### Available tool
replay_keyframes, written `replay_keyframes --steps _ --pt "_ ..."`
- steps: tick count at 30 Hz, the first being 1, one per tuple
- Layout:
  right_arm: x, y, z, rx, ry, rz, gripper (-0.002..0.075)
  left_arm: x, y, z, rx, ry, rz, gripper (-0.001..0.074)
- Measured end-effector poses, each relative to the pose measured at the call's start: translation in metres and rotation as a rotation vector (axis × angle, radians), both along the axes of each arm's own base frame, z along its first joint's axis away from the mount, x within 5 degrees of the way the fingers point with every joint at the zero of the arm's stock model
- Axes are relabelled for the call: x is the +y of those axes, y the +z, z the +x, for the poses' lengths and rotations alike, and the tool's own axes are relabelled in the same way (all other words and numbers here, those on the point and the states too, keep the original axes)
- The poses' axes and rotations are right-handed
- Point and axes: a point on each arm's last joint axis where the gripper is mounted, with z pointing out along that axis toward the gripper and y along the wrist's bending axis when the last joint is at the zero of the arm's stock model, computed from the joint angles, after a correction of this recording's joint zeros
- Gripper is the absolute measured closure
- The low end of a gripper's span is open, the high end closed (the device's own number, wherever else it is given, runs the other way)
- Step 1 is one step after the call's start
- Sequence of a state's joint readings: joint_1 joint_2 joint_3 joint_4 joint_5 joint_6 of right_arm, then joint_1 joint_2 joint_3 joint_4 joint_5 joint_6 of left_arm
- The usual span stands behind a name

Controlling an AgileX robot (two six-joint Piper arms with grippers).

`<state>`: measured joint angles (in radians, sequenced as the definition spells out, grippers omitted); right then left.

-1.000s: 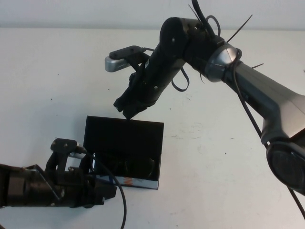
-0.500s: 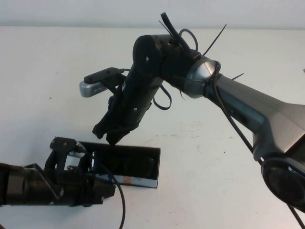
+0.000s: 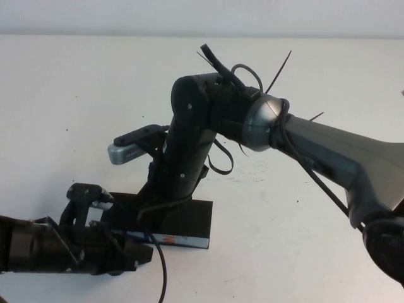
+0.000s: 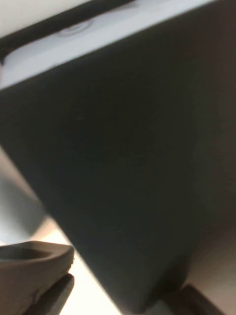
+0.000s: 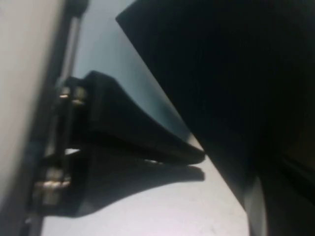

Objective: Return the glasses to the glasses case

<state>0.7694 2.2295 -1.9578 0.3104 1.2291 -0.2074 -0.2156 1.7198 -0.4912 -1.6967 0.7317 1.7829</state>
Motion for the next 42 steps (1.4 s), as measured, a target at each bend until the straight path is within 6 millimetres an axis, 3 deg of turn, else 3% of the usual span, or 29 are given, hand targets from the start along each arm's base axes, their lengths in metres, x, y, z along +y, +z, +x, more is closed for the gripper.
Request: replay_keyframes --steps 8,12,19,26,29,34,37,42 --pt "-0.001 0.0 0.0 -0.008 0.0 -0.004 0.0737 -0.001 0.002 -0.004 0.03 -0.023 -0.016 0.0736" --pt "-0.006 0.013 -0.001 -0.046 -0.01 -0.013 0.0738 -0.001 0.018 -0.007 0.0 -0.028 -0.031 0.0736" --pt "-0.019 0.064 -0.009 -0.137 -0.059 0.032 0.0738 0.003 0.074 -0.024 -0.133 -0.021 -0.062 0.0736" --pt "-0.044 0.132 -0.029 -0.246 -0.14 0.101 0.0738 0.018 0.153 -0.07 -0.542 0.024 -0.079 0.0736" --pt "-0.067 0.163 -0.049 -0.291 -0.171 0.13 0.0738 0.03 0.176 -0.093 -0.688 0.1 -0.067 0.0736" --pt "-0.121 0.19 -0.1 -0.336 -0.194 0.131 0.0738 0.048 0.19 -0.132 -0.874 0.244 -0.106 0.0736" --pt "-0.165 0.191 -0.142 -0.35 -0.215 0.118 0.0738 0.058 0.188 -0.153 -0.975 0.325 -0.123 0.0736" --pt "-0.237 0.174 -0.216 -0.376 -0.277 0.174 0.0738 0.074 0.17 -0.185 -1.139 0.436 -0.158 0.0736"
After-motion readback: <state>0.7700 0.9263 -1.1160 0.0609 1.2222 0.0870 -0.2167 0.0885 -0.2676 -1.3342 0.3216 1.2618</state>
